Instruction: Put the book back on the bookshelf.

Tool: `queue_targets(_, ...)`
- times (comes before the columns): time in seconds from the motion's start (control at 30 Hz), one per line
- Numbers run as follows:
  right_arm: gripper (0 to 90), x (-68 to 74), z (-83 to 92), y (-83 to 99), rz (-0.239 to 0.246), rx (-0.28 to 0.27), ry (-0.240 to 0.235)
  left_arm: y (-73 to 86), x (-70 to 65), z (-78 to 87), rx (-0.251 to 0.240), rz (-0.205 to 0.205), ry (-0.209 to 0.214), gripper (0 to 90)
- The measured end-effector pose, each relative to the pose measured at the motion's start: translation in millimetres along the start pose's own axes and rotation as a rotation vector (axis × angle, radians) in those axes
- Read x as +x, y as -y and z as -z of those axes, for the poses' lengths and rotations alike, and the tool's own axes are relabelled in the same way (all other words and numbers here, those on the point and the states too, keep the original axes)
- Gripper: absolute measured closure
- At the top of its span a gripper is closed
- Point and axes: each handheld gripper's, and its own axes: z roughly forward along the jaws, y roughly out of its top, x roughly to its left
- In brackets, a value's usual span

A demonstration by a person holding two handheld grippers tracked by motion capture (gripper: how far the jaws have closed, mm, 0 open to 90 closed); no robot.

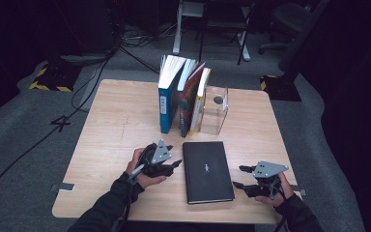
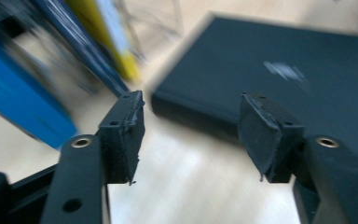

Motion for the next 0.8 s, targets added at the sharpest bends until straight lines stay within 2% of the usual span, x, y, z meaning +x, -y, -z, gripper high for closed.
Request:
queue_targets(0.03,36.0,-0.3,-0.1,1.6,0.002,0.011,0.003,4.0,-2.1,-0.3,0.011,-0.001,0.025,39.0)
queue_targets(0.07,35.6,-1.2,-0.8,4.7,0.002,0.028,0.004,14.7,-10.2,-0.5,0.054,-0.02,0.076,37.6)
queue_targets(0.1,35.6,-1.2,-0.8,4.7,0.002,0.028,0.004,14.7,-10.2,-0.5,0.054,-0.02,0.076,36.9)
queue_targets(0.13,35.6,-1.9,-1.5,7.1,-0.004,0.037,-0.001,19.1,-13.0,-0.7,0.066,-0.017,0.124,36.9)
queue_targets(0.17,35.6,-2.4,-2.2,8.7,-0.004,0.048,-0.004,23.0,-16.5,-0.4,0.078,-0.013,0.144,35.7)
queue_targets(0.2,35.6,-2.5,-3.0,10.4,-0.003,0.059,-0.01,26.5,-20.3,-0.7,0.084,-0.02,0.146,35.5)
queue_targets(0.27,35.5,-2.6,-5.5,14.1,0.001,0.079,-0.028,33.0,-26.8,-0.8,0.106,-0.027,0.188,34.8)
queue_targets(0.37,36.4,-1.5,-9.1,17.1,0.01,0.095,-0.06,40.0,-32.7,-1.3,0.124,-0.021,0.221,32.9)
queue_targets(0.47,35.2,-1.0,-12.0,17.7,0.012,0.095,-0.083,45.2,-36.0,-2.1,0.134,-0.011,0.241,30.4)
queue_targets(0.6,35.2,1.4,-15.6,16.8,0.017,0.096,-0.108,49.6,-36.2,-3.6,0.154,-0.017,0.234,27.0)
queue_targets(0.63,35.6,1.4,-17.2,16.6,0.0,0.098,-0.11,50.3,-35.7,-3.8,0.146,-0.023,0.234,27.3)
queue_targets(0.7,35.6,1.1,-19.9,17.3,-0.004,0.104,-0.113,50.5,-33.0,-3.8,0.144,-0.01,0.239,27.2)
queue_targets(0.8,35.3,3.1,-22.8,18.2,0.001,0.107,-0.138,50.7,-32.6,-3.7,0.151,-0.018,0.22,27.0)
